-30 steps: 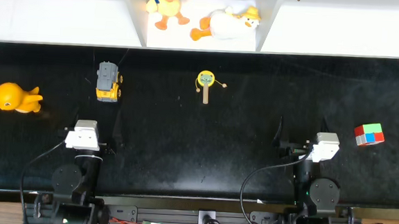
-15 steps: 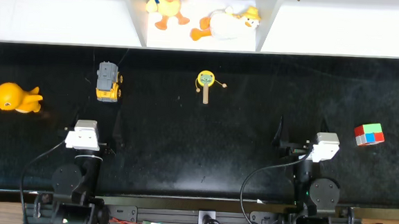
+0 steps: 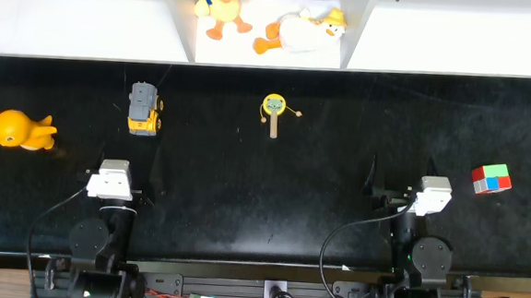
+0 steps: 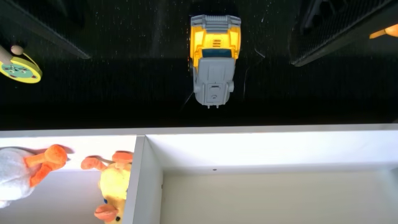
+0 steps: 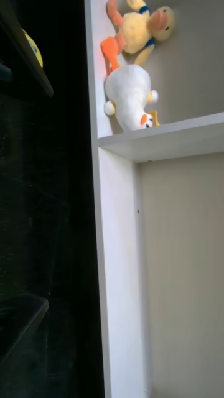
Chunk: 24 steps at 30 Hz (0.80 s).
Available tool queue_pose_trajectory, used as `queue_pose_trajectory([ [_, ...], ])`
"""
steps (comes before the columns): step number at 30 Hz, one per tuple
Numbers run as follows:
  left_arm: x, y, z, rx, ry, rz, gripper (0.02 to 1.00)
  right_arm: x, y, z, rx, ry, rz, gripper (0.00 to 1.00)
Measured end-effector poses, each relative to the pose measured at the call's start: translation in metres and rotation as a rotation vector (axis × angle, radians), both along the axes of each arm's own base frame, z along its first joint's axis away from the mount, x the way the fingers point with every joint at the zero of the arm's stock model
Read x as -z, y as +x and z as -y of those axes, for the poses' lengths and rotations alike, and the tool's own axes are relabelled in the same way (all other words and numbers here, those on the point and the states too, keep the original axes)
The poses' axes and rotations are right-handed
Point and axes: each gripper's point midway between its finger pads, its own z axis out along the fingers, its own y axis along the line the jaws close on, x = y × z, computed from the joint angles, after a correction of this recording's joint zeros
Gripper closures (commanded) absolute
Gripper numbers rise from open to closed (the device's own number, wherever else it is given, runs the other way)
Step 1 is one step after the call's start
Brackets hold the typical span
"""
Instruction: Store Toys
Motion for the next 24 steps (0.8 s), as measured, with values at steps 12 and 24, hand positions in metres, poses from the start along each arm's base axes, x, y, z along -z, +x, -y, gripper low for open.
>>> queue_pose_trajectory([
  [12, 0.004, -0.010, 0.006, 0.025, -0.072, -0.174, 0.020, 0.000, 0.000, 0.000, -0.001, 0.000, 0.000, 0.005],
  [24, -0.050, -0.072, -0.009, -0.064, -0.126, -0.636, 0.023, 0.000, 0.000, 0.000, 0.000, 0.000, -0.002, 0.005],
])
